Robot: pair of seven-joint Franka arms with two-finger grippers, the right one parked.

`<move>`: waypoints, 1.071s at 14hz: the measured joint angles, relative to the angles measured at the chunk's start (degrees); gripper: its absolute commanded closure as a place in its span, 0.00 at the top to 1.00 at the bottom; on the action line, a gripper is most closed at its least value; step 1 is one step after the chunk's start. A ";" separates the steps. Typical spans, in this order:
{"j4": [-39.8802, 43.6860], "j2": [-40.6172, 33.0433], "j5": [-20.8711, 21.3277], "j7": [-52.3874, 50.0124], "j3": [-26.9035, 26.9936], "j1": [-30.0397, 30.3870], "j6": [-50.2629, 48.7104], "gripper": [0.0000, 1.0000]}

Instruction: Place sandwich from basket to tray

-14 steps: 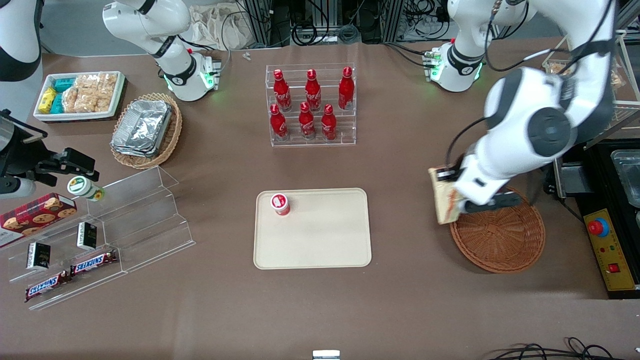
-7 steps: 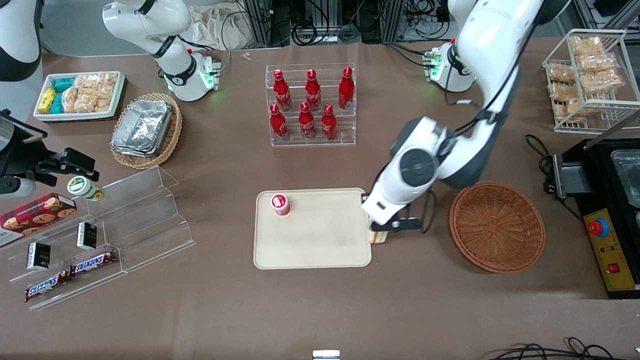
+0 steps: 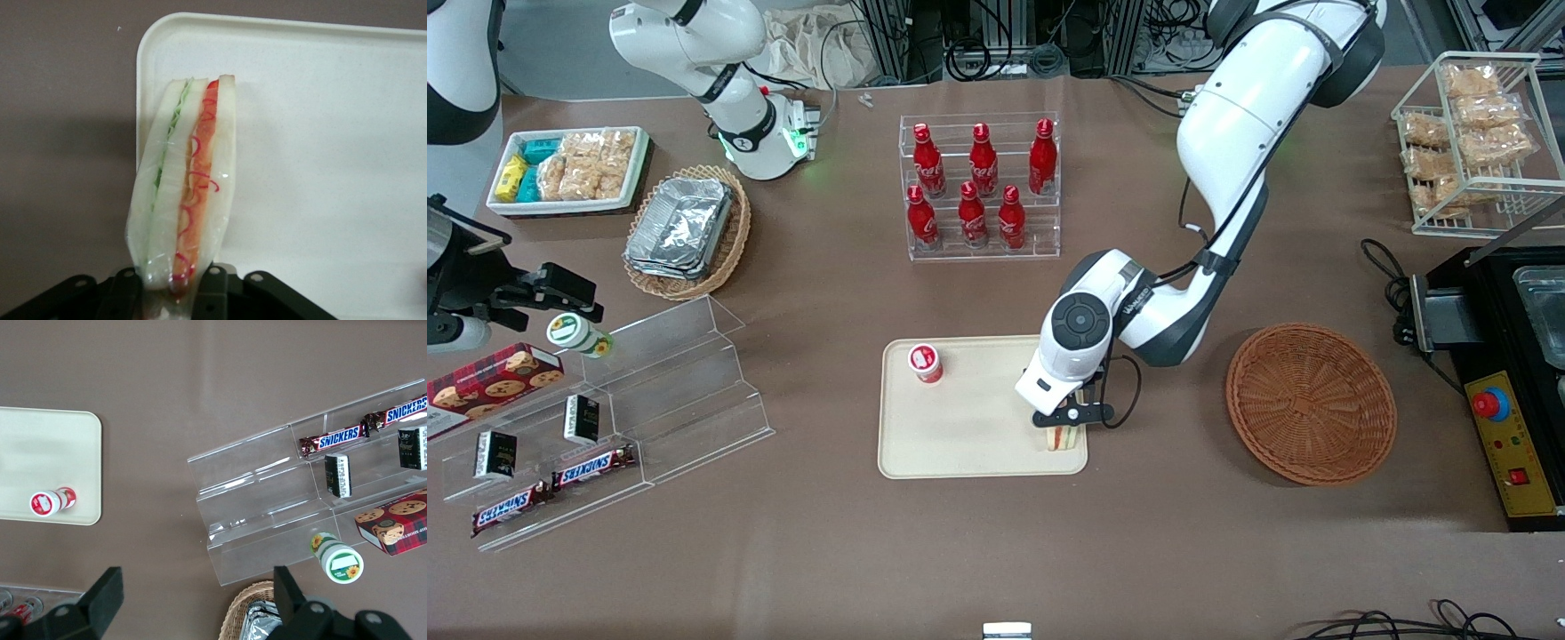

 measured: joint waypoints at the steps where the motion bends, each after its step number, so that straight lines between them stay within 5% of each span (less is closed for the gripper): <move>1: 0.00 0.12 0.39 0.00 0.03 0.00 0.07 1.00; 6: 1.71 -2.86 3.32 2.03 -0.20 -0.28 -4.50 1.00; 11: 3.60 -14.91 2.99 0.22 0.45 1.34 -20.47 1.00; 15: 3.53 -24.32 -3.28 11.66 0.80 11.60 -29.15 1.00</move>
